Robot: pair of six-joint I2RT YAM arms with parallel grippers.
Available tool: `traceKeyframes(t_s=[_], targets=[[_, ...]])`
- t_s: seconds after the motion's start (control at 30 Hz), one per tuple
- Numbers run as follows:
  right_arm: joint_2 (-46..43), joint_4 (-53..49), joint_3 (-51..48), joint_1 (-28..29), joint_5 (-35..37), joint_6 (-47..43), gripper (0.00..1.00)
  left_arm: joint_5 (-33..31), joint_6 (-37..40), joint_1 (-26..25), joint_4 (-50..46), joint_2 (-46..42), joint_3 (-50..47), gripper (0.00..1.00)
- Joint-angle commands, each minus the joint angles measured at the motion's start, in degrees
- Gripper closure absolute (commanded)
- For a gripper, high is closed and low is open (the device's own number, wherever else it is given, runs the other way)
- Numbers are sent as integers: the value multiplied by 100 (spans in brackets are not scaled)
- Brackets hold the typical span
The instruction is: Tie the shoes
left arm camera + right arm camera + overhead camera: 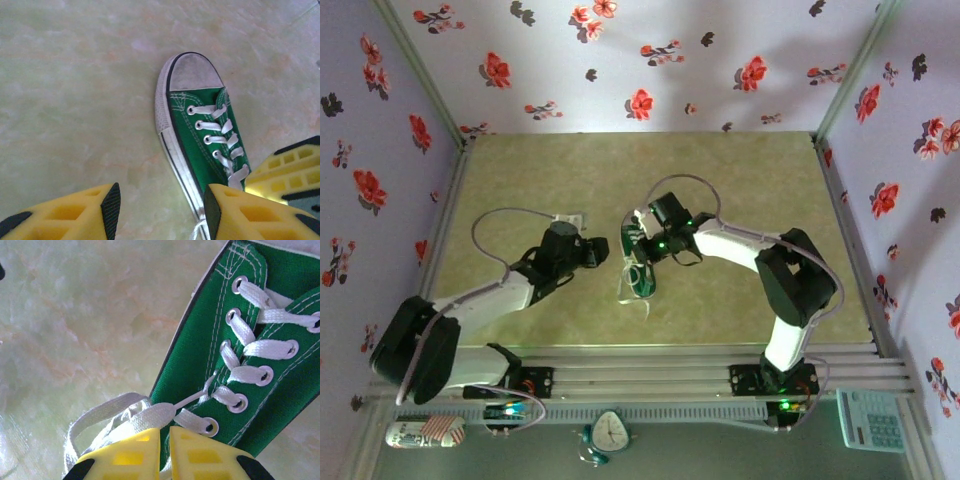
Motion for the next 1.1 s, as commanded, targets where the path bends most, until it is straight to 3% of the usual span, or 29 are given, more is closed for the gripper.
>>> traceKeyframes(t_s=[0.0, 0.13, 0.33, 0.57, 0.8, 1.07], targets=[[-164, 3, -134, 51, 75, -46, 86, 189, -148, 42, -38, 266, 321, 49], [-217, 167, -269, 53, 86, -41, 86, 289, -368, 27, -237, 668, 669, 50], [-274, 455, -484, 53, 105, -17, 87, 569, -371, -114, -558, 1298, 1248, 67], [-340, 663, -631, 53, 161, 0, 87, 669, -309, -246, -869, 1738, 1676, 69], [-357, 795, -670, 53, 154, 27, 87, 710, -178, -272, -459, 1313, 1020, 70], [-279, 798, -618, 53, 127, 48, 87, 789, -308, -465, 558, 309, -414, 73]])
